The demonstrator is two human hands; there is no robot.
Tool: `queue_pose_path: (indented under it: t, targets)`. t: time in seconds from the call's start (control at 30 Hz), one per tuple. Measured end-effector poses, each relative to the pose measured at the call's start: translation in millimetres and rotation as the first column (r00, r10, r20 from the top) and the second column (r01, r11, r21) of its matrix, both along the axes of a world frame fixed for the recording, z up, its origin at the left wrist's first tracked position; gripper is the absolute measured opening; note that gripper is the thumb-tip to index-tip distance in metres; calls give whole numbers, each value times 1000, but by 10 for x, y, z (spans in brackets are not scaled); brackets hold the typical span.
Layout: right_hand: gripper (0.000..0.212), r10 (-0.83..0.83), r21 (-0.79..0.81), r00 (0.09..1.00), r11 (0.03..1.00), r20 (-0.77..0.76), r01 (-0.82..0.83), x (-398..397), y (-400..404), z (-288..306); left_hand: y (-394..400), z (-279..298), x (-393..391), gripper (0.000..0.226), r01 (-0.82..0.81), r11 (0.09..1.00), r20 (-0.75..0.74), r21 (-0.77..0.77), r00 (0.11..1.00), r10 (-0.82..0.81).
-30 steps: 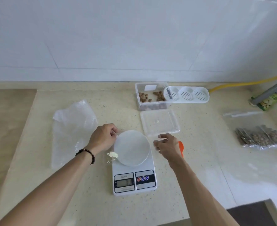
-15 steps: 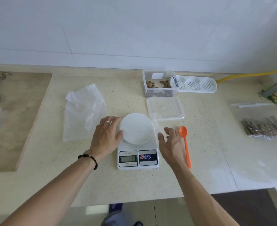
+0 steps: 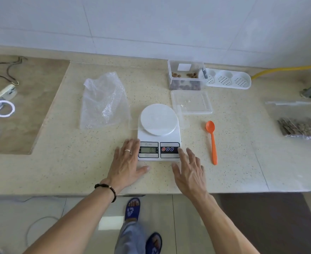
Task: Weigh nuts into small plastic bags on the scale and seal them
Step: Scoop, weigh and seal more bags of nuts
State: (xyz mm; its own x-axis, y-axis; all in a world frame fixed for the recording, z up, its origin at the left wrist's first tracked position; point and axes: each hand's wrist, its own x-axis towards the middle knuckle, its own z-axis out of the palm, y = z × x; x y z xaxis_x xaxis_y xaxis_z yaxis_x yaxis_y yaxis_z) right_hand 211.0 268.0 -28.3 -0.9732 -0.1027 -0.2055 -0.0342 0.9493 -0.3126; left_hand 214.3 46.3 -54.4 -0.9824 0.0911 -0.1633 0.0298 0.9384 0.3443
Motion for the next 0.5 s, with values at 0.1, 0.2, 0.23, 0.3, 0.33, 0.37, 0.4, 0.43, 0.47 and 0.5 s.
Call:
queue_pose_path:
  t: [0.1,0.2,0.23,0.3,0.33,0.37,0.4,0.43,0.47,0.5]
  targets:
    - [59,39,36,999,999,32,-40,-16,-33,6,23,-4,-18,103,-22,1000,8,-10,1000,22]
    - [58,64,67,997,995,51,-68,-52,-87,19,38,11,-29,104,-26,1000,19,-3,999,26]
    - [58,66,76,997,995,51,-69,-60,-103,16,42,14,-28,104,-26,1000,23,1,999,26]
    - [57,62,92,997,994,48,-66,-64,-126,1,47,19,-25,104,-32,999,31,14,999,32]
    - [57,59,99,997,993,48,-64,-66,-135,-8,48,18,-25,104,-36,999,36,22,999,36]
    - [57,58,105,997,992,45,-63,-65,-142,-18,49,18,-24,104,-39,999,39,27,998,38]
    - [57,57,111,998,992,41,-62,-64,-147,-23,49,14,-24,104,-41,999,42,30,998,40]
    - [58,55,113,998,992,37,-59,-64,-150,-25,49,12,-23,105,-42,999,43,30,998,41]
    - [58,52,112,998,992,36,-56,-64,-153,-26,48,10,-25,105,-42,999,45,28,998,41]
    - [58,49,112,998,992,36,-53,-64,-153,-31,47,8,-25,105,-43,999,48,28,998,42]
